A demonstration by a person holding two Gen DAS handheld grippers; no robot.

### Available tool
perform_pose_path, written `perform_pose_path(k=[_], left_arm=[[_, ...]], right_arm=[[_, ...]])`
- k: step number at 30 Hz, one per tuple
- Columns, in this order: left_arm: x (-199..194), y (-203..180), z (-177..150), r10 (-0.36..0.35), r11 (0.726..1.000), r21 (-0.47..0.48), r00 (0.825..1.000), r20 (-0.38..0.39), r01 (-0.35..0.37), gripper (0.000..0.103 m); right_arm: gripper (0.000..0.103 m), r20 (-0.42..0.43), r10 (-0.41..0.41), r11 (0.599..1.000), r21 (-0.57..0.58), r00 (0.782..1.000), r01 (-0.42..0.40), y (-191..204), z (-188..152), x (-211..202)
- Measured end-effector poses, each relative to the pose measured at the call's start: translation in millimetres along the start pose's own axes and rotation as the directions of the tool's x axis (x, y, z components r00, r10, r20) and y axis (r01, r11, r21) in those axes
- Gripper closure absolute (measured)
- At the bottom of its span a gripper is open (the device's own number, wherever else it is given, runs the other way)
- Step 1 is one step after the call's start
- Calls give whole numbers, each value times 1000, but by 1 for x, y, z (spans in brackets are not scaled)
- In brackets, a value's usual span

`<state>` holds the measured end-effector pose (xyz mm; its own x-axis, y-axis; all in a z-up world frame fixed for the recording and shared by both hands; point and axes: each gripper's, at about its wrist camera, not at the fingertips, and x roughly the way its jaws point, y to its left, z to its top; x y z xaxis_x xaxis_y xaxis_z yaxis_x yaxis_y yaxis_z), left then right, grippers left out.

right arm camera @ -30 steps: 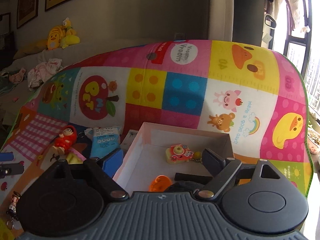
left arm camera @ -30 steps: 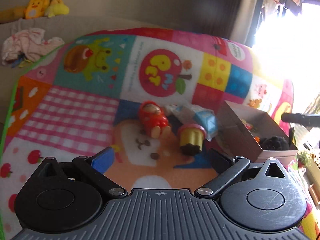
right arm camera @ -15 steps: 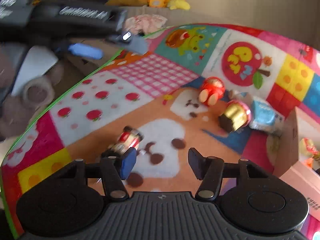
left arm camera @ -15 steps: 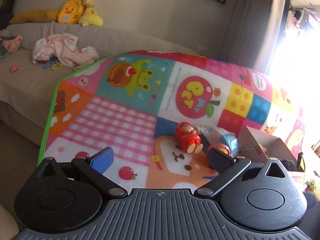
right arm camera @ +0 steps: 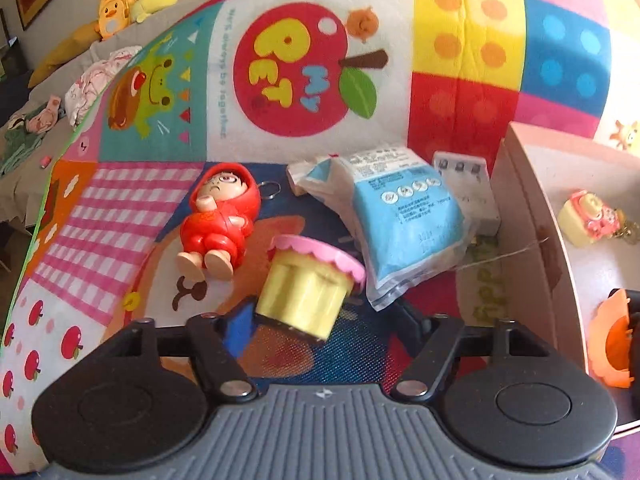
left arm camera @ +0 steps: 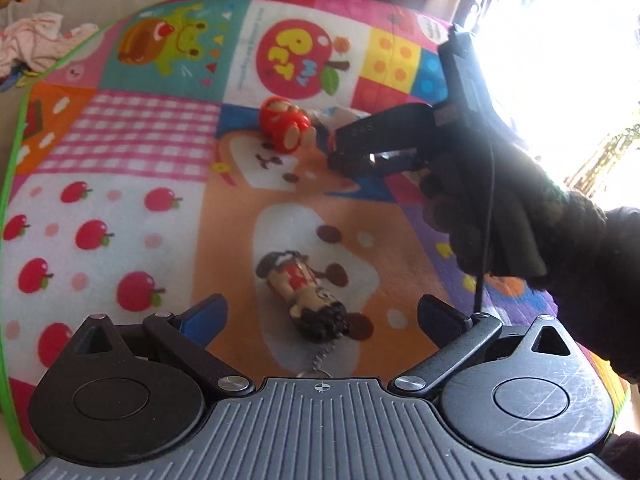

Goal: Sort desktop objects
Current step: 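Grasp the yellow pudding toy with the right tool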

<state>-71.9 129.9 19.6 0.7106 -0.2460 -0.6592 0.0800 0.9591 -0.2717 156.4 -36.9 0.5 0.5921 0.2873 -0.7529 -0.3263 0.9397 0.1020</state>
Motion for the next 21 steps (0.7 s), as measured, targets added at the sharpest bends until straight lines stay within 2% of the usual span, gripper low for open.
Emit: perform_pose_path(k=[1, 2, 4, 8, 11, 13, 16, 21], left_arm=[[3, -3, -2, -6, 1000, 1, 1000, -11, 6, 0], [5, -5, -3, -13, 1000, 0, 1000, -19, 13, 0], [10, -8, -4, -28, 1000, -6, 999, -32, 28, 0], [20, -14, -4, -32, 999, -16, 999, -41, 32, 0], [24, -18, -1, -37, 999, -22, 999, -39, 37, 0], [28, -20, 2, -44, 999, -33, 998, -38, 43, 0], [41, -27, 10, -51, 998, -34, 998, -33, 50, 0], [54, -49, 29, -55, 998, -25, 998, 10, 55, 0]], right_arm=[[64, -11, 17, 999, -36, 1000, -17, 2, -5, -5], [66, -15, 34, 998, -55, 999, -34, 2, -11, -12], [66, 3, 55, 992, -114, 999, -54, 1, -26, -34], [66, 52, 49, 965, -260, 997, -34, -6, -69, -81], [66, 77, 49, 948, -316, 996, -23, -19, -100, -113], [66, 124, 39, 937, -349, 992, 7, -29, -118, -131], [67, 187, -10, 932, -355, 982, 77, -44, -137, -145], [67, 155, -93, 955, -265, 983, 132, -80, -157, -149]])
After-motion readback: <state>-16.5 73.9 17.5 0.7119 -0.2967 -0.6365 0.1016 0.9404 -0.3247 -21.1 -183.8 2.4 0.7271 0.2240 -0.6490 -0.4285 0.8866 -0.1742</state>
